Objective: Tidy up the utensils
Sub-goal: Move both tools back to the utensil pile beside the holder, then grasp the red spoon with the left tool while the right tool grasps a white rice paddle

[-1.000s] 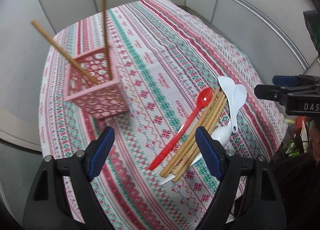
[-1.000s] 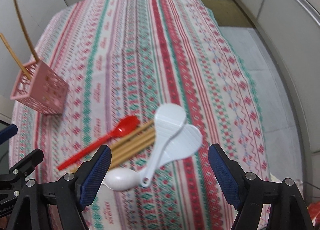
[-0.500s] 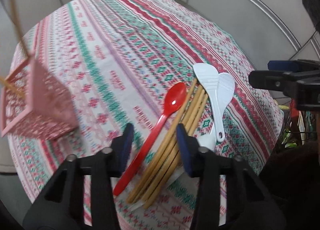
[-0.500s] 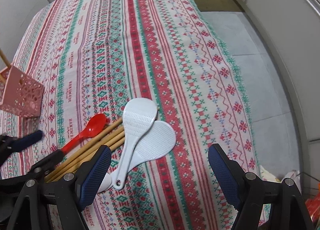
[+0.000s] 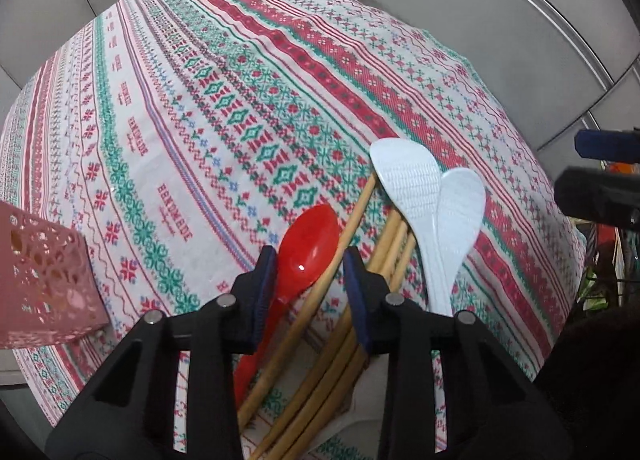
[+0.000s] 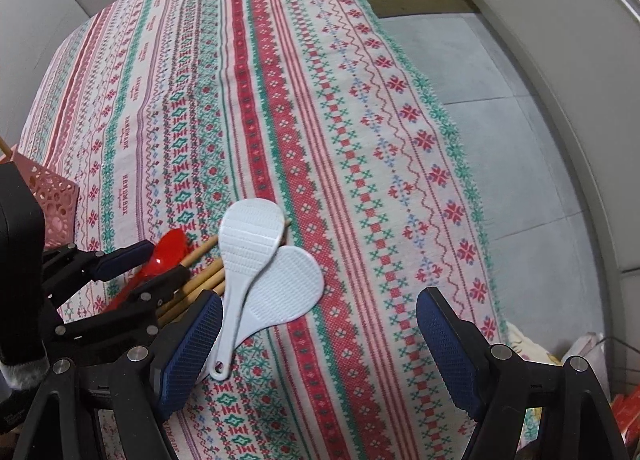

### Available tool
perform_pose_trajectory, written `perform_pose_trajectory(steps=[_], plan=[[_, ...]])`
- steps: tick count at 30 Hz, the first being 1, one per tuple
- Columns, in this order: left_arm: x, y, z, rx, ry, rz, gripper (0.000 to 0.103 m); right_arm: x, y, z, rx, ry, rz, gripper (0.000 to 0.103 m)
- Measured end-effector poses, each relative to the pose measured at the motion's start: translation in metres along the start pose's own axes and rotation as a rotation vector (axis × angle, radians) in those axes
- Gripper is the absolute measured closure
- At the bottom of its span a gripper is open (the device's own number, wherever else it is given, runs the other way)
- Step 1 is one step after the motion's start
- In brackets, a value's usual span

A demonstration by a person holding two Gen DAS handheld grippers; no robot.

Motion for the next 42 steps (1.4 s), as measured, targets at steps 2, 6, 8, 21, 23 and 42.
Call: perform_pose_trajectory(steps=[2, 6, 8, 21, 23, 42], plan=[[0.001, -0.004, -0.001, -0.001, 0.006, 0.012, 0.072, -0.002, -0.002, -0.001, 0.002, -0.002, -0.01, 0.019], [0.002, -0.006, -0.001, 0.003, 0.025, 0.03, 0.073, -0.004, -0.003, -0.003, 0.008, -0.008, -0.021, 0.019], [0.005, -0.007, -0.001, 0.004, 0.028, 0.033, 0.073, -0.004, -0.003, -0.005, 0.014, -0.016, -0.022, 0.019], [0.03, 0.012, 0.025, 0.001, 0.059, 0.114, 0.097, -0.002, -0.006, -0.009, 0.023, -0.015, -0.016, 0.019], [0.033, 0.012, 0.033, -0.018, 0.065, 0.126, 0.099, 0.0, -0.007, -0.011, 0.026, -0.021, -0.022, 0.019], [0.031, 0.001, 0.006, 0.031, 0.05, 0.129, 0.065, -0.003, -0.023, -0.046, 0.086, -0.054, -0.1, 0.019]])
Point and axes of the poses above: each gripper's, at about its wrist camera, not at the fingertips, and z roughly against the way its jaws point, x to its left, y to its underside, the point moved 8 cm from there along -z, roughly the way its jaws point, and after that the axes turned 7 degrees about -y, right-handed, at the moved point
